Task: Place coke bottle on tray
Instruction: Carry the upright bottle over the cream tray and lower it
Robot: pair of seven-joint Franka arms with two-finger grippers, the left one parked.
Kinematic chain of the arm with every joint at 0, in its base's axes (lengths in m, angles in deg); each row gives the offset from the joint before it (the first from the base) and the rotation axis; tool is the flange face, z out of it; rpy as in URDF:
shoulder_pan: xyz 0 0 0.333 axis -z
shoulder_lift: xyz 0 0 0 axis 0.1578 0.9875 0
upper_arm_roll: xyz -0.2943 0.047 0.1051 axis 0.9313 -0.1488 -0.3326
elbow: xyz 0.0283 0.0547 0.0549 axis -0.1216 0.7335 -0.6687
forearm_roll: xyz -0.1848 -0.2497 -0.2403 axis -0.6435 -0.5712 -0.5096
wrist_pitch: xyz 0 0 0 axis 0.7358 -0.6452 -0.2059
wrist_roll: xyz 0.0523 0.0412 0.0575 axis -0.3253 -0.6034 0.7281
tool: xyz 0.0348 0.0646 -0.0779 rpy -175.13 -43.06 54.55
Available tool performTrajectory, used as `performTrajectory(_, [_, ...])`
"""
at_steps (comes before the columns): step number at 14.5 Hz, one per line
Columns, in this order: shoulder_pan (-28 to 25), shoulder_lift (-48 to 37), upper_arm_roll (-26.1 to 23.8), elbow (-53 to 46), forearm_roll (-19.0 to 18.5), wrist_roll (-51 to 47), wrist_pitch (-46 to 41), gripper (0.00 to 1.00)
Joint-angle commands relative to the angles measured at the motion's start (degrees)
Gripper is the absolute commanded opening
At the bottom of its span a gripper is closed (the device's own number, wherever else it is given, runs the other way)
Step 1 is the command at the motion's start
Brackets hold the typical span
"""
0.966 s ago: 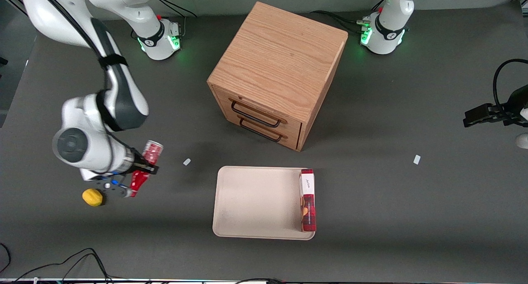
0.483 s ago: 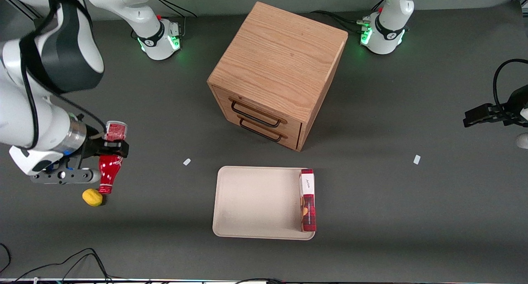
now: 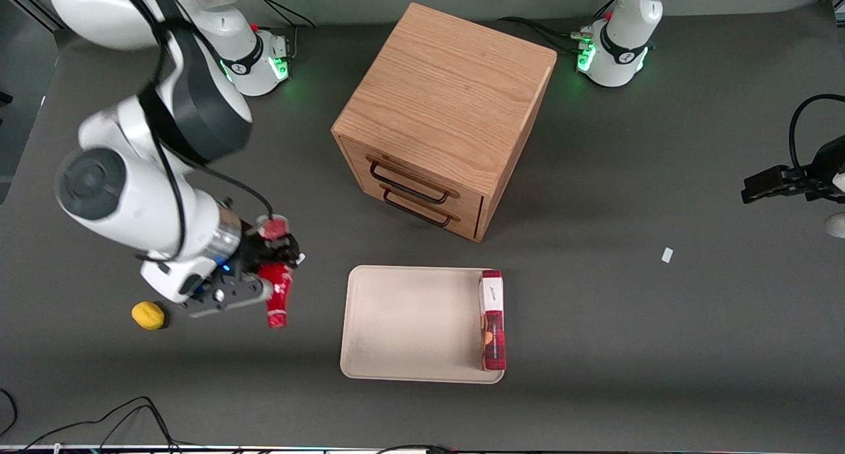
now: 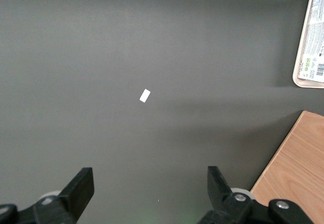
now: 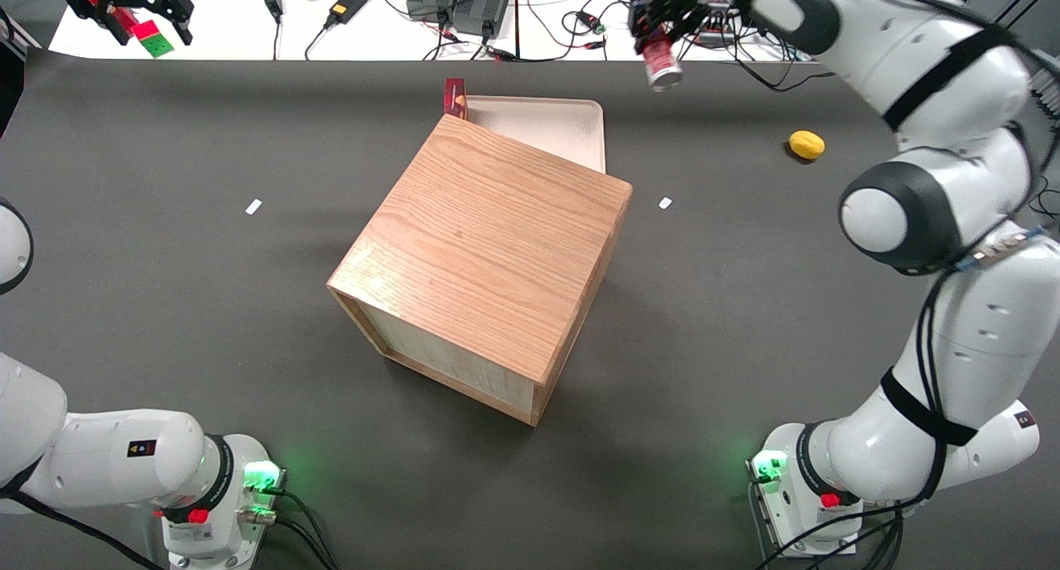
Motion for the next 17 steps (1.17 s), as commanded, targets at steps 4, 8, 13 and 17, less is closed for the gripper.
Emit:
performTrajectory(4, [-2.0, 16.5, -1.1, -4.6, 1.4, -15.8, 15.1, 0.0])
performTrajectory(8, [-3.2, 21.6, -1.1, -4.1, 1.3, -16.2, 19.5, 0.0])
performTrajectory(13, [-3.2, 24.3, -0.8, -3.8, 0.8, -15.5, 22.3, 0.0])
performTrajectory(17, [-3.2, 26.1, -0.6, -3.7, 0.8, -15.5, 25.2, 0.0])
